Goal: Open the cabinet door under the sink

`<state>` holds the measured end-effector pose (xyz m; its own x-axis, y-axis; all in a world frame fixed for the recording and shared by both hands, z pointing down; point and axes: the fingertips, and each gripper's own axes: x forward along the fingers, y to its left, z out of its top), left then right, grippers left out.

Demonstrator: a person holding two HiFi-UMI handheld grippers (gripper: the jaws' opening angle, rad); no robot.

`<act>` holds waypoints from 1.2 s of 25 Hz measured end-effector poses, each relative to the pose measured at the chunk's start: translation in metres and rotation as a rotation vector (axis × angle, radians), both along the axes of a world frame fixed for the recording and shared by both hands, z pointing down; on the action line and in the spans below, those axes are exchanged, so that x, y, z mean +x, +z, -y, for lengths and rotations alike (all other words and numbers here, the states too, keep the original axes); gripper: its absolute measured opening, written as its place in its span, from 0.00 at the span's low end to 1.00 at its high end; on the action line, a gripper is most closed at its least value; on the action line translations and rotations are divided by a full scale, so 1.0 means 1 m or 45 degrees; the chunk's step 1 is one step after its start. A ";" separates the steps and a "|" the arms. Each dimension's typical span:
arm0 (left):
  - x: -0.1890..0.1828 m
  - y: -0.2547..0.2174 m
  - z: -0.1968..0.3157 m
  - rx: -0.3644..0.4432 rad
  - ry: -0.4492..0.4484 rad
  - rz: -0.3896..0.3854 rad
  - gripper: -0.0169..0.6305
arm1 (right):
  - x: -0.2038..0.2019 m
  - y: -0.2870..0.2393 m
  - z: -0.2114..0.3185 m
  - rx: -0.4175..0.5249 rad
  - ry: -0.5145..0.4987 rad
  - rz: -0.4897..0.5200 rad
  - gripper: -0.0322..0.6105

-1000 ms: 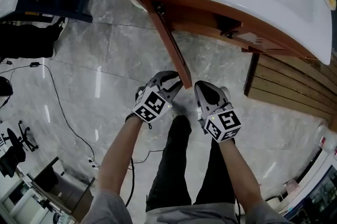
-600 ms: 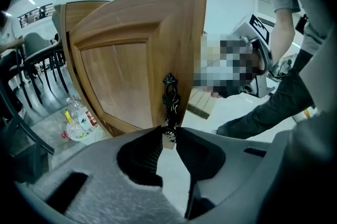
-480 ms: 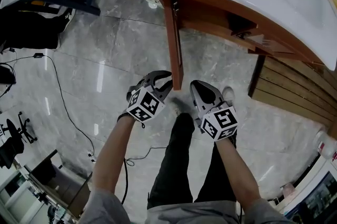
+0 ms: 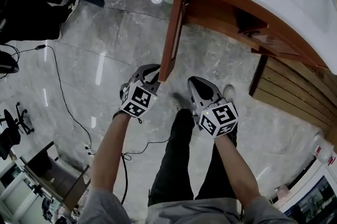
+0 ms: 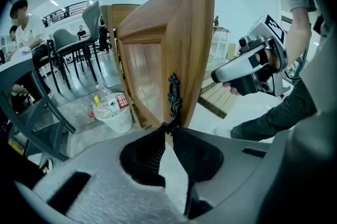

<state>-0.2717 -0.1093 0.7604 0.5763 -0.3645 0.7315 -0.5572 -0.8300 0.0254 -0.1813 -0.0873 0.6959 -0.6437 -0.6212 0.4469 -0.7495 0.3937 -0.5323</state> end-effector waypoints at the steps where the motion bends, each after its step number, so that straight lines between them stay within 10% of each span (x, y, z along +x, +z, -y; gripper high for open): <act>1: -0.005 0.000 0.001 0.004 -0.017 0.011 0.10 | -0.003 -0.001 -0.001 -0.002 -0.006 0.002 0.07; 18: -0.054 -0.025 -0.013 0.045 -0.353 0.024 0.04 | -0.025 -0.025 -0.001 0.013 -0.115 0.030 0.07; 30: -0.045 -0.140 -0.025 0.174 -0.488 -0.125 0.04 | -0.036 -0.100 0.003 0.069 -0.167 0.046 0.07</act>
